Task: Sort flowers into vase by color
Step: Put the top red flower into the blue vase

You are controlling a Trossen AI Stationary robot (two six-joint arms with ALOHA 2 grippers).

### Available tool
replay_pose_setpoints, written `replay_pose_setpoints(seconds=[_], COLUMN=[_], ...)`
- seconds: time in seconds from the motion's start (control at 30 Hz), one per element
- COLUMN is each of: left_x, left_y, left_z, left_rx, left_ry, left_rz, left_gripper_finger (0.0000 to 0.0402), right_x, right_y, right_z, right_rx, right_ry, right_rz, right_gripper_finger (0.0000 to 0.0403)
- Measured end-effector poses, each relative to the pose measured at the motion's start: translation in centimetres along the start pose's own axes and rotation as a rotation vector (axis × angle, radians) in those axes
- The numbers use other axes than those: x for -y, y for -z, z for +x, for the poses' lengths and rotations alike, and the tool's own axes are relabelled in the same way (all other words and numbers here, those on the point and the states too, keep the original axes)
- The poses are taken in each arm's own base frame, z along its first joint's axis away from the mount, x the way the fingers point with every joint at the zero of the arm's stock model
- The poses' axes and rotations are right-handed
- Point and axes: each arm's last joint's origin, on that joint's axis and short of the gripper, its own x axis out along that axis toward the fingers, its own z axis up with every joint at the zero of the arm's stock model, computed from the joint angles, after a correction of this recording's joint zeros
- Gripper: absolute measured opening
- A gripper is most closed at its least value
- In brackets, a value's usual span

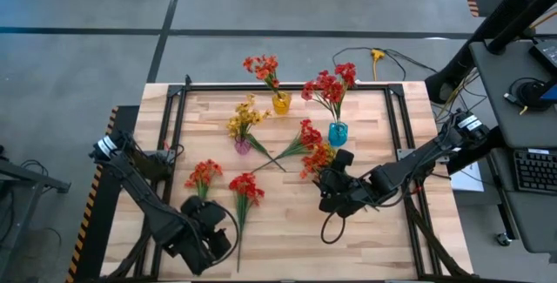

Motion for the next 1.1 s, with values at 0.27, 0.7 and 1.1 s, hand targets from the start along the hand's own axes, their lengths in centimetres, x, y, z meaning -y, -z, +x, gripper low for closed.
replay_pose_setpoints(seconds=[0.27, 0.7, 1.1], left_x=[-2.0, -5.7, -6.9], left_y=[0.1, 0.5, 0.3], left_z=[1.2, 3.9, 5.1], left_rx=[0.03, 0.063, 0.145], left_ry=[-0.044, 0.049, 0.06], left_rz=[0.006, -0.062, -0.035], left_gripper_finger=[0.0229, 0.0229, 0.0229], right_x=[0.6, 2.8, 2.3], right_y=[-0.2, -0.7, 2.4], right_z=[0.3, 1.7, 2.2], right_rx=[-0.003, -0.11, -0.347], right_ry=[0.015, -0.049, -0.211], right_rz=[0.02, 0.162, 0.166], right_gripper_finger=[0.0224, 0.0224, 0.0224])
